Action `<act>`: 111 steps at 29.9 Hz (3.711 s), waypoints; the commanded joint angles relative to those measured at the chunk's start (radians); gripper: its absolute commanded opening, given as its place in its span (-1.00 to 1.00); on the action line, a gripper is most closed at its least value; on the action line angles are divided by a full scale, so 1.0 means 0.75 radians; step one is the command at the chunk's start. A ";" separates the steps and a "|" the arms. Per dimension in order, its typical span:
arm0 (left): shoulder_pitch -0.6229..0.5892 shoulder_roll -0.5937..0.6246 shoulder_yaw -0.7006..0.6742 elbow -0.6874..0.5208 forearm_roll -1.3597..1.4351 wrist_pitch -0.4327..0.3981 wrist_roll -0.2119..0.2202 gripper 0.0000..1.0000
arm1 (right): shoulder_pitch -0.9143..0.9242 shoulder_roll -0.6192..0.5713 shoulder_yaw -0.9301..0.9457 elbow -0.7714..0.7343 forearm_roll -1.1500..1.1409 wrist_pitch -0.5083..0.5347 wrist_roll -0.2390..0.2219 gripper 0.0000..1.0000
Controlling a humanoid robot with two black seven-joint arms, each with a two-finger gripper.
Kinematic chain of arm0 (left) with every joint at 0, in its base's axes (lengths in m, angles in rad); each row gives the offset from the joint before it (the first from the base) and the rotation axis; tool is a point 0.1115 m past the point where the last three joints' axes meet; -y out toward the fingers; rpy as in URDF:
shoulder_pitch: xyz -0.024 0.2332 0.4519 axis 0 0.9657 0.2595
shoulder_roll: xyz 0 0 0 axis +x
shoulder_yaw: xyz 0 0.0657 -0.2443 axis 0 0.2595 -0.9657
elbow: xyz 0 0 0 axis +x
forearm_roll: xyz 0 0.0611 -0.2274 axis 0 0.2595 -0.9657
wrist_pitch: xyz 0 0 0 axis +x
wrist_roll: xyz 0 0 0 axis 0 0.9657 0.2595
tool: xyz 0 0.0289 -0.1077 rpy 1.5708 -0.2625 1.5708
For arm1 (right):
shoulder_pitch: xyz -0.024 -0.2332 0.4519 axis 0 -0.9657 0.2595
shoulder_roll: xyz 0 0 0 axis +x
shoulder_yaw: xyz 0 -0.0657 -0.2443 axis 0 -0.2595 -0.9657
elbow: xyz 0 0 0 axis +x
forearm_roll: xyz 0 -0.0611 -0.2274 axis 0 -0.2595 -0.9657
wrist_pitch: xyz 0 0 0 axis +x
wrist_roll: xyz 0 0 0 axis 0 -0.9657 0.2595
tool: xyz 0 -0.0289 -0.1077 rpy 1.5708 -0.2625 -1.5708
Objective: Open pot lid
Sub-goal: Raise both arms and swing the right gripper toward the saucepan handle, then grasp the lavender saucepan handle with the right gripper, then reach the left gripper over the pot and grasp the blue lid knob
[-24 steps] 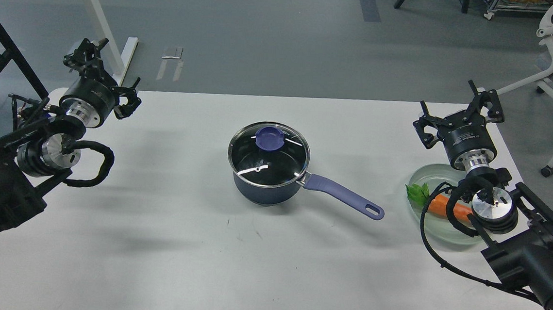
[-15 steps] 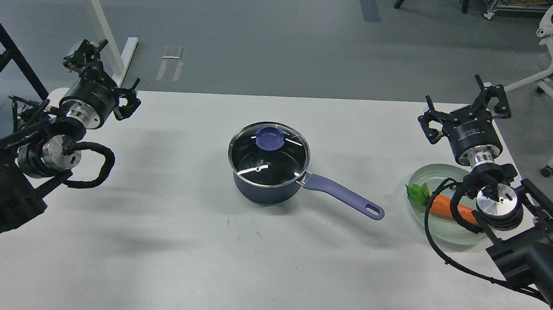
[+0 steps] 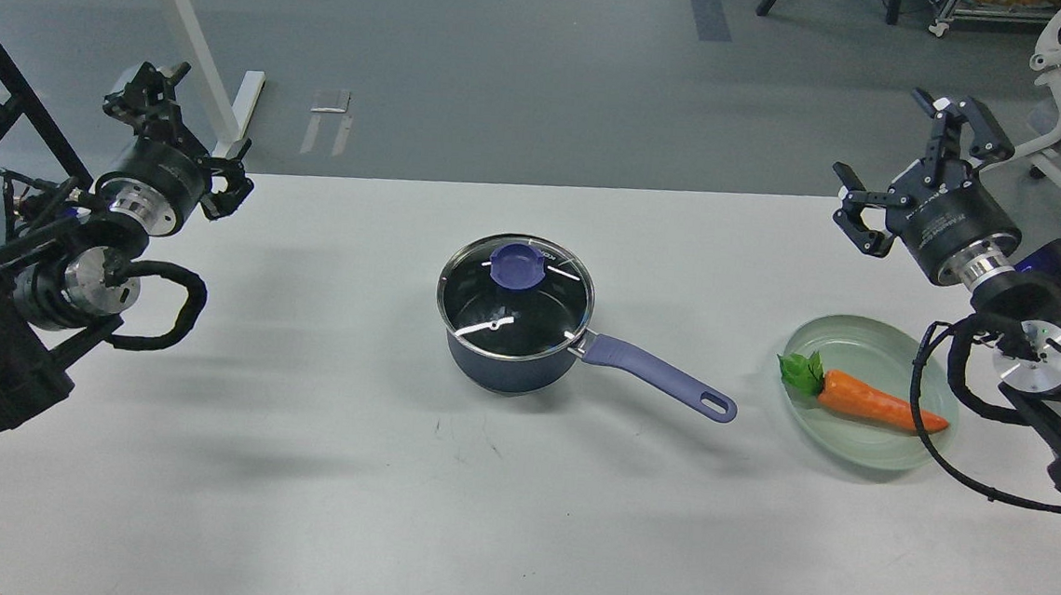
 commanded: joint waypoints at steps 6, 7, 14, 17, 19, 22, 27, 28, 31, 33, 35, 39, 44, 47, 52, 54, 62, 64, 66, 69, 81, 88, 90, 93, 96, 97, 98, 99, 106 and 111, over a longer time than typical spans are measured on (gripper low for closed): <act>-0.031 0.059 0.004 -0.189 0.159 -0.007 0.066 0.99 | 0.299 -0.167 -0.456 0.084 -0.357 0.001 0.002 0.99; -0.031 0.057 0.004 -0.197 0.175 -0.005 0.085 0.99 | 0.340 -0.165 -0.521 0.090 -0.408 0.001 0.002 0.99; -0.031 0.045 0.018 -0.199 0.339 0.003 0.107 0.99 | 0.590 -0.169 -0.692 0.209 -0.833 -0.007 0.002 0.99; -0.031 0.024 0.018 -0.199 0.376 0.010 0.099 0.99 | 0.647 -0.163 -0.732 0.268 -1.044 -0.007 0.002 0.99; -0.029 0.016 0.018 -0.199 0.366 0.008 0.097 0.99 | 0.698 -0.163 -0.806 0.319 -1.164 -0.009 0.002 0.99; -0.025 -0.029 -0.003 -0.197 0.355 0.003 0.091 0.99 | 0.804 -0.153 -0.935 0.352 -1.287 -0.011 0.002 0.99; -0.009 -0.104 -0.033 -0.195 0.255 0.008 0.079 0.99 | 0.897 -0.100 -1.080 0.370 -1.390 -0.022 0.002 0.99; -0.009 -0.117 -0.033 -0.193 0.229 0.010 0.079 0.99 | 0.905 -0.081 -1.109 0.372 -1.444 -0.024 0.002 0.99; -0.005 -0.137 -0.031 -0.187 0.222 0.014 0.081 0.99 | 0.921 -0.014 -1.192 0.399 -1.616 -0.026 0.002 0.99; -0.005 -0.137 -0.027 -0.187 0.226 0.014 0.083 0.99 | 0.938 0.005 -1.240 0.413 -1.672 -0.026 0.004 0.98; -0.007 -0.127 -0.023 -0.187 0.228 0.016 0.083 0.99 | 0.966 0.013 -1.287 0.430 -1.690 -0.026 0.004 0.97; -0.007 -0.113 -0.029 -0.187 0.230 0.014 0.079 0.99 | 1.011 0.066 -1.373 0.434 -1.715 -0.026 0.004 0.94; -0.007 -0.088 -0.031 -0.185 0.228 0.016 0.075 0.99 | 1.022 0.131 -1.452 0.432 -1.725 -0.026 0.011 0.89; -0.007 -0.080 -0.027 -0.185 0.230 0.012 0.077 0.99 | 1.017 0.156 -1.477 0.426 -1.725 -0.030 0.017 0.80; -0.007 -0.080 -0.015 -0.185 0.233 0.012 0.077 0.99 | 1.005 0.154 -1.512 0.426 -1.725 -0.077 0.019 0.65; -0.013 -0.082 -0.015 -0.185 0.233 0.014 0.079 0.99 | 1.005 0.158 -1.514 0.426 -1.725 -0.081 0.017 0.58; -0.023 -0.078 -0.013 -0.185 0.233 0.008 0.087 0.99 | 0.999 0.166 -1.530 0.428 -1.725 -0.079 0.017 0.34; -0.023 -0.082 -0.013 -0.185 0.235 0.012 0.087 0.99 | 0.995 0.168 -1.538 0.426 -1.725 -0.079 0.021 0.34; -0.023 -0.088 -0.013 -0.185 0.235 0.012 0.087 0.99 | 0.987 0.168 -1.541 0.428 -1.725 -0.079 0.027 0.34; -0.023 -0.090 -0.013 -0.185 0.235 0.012 0.087 0.99 | 0.989 0.168 -1.538 0.430 -1.725 -0.079 0.029 0.25; -0.025 -0.080 -0.013 -0.185 0.235 0.010 0.089 0.99 | 0.968 0.168 -1.545 0.424 -1.830 -0.077 0.086 0.04; -0.027 -0.082 -0.013 -0.183 0.235 0.010 0.089 0.99 | 0.974 0.170 -1.545 0.422 -1.832 -0.077 0.084 -0.03; -0.029 -0.080 -0.015 -0.183 0.235 0.010 0.089 0.99 | 0.983 0.170 -1.545 0.422 -1.832 -0.077 0.084 -0.09; -0.031 -0.080 -0.015 -0.183 0.235 0.010 0.091 0.99 | 0.987 0.168 -1.547 0.422 -1.834 -0.077 0.084 -0.12; -0.033 -0.080 -0.013 -0.183 0.241 0.008 0.093 0.99 | 0.987 0.168 -1.547 0.422 -1.856 -0.077 0.084 -0.22; -0.035 -0.080 -0.013 -0.183 0.251 0.008 0.093 0.99 | 0.987 0.168 -1.551 0.422 -1.870 -0.077 0.084 -0.26; -0.041 -0.078 -0.013 -0.183 0.273 0.008 0.093 0.99 | 0.987 0.168 -1.557 0.422 -1.879 -0.077 0.084 -0.30; -0.045 -0.076 -0.013 -0.183 0.298 0.010 0.093 0.99 | 0.987 0.168 -1.563 0.422 -1.879 -0.077 0.084 -0.32; -0.105 -0.066 -0.001 -0.185 0.545 0.022 0.097 0.99 | 1.021 0.168 -1.557 0.438 -1.864 -0.075 0.082 -0.59; -0.229 -0.074 0.112 -0.189 0.864 0.042 0.087 0.99 | 1.040 0.170 -1.561 0.452 -1.877 -0.071 0.082 -0.61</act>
